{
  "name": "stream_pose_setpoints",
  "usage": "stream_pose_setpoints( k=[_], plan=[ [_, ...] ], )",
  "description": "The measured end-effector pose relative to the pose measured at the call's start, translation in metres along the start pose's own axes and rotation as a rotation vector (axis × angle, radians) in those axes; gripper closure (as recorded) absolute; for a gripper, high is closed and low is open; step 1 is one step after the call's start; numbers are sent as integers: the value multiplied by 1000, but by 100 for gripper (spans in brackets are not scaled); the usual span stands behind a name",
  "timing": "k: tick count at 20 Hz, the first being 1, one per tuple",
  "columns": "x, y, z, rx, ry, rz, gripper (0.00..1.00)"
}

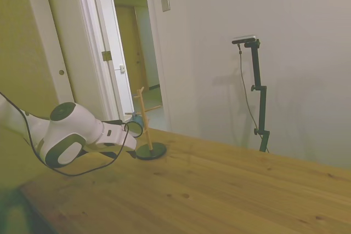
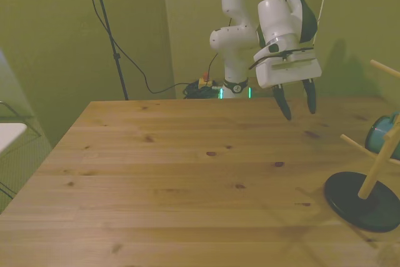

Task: Unload the mug

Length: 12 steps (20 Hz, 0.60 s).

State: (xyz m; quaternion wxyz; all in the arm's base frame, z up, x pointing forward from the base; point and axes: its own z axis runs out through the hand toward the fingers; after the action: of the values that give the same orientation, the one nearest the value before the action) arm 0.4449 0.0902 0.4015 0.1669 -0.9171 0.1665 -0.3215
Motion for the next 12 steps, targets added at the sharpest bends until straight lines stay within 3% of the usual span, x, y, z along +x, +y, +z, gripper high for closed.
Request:
stream_pose_setpoints(
  k=[12],
  plan=[
    [17, -46, 18, 63, 27, -52, 0]
  ],
)
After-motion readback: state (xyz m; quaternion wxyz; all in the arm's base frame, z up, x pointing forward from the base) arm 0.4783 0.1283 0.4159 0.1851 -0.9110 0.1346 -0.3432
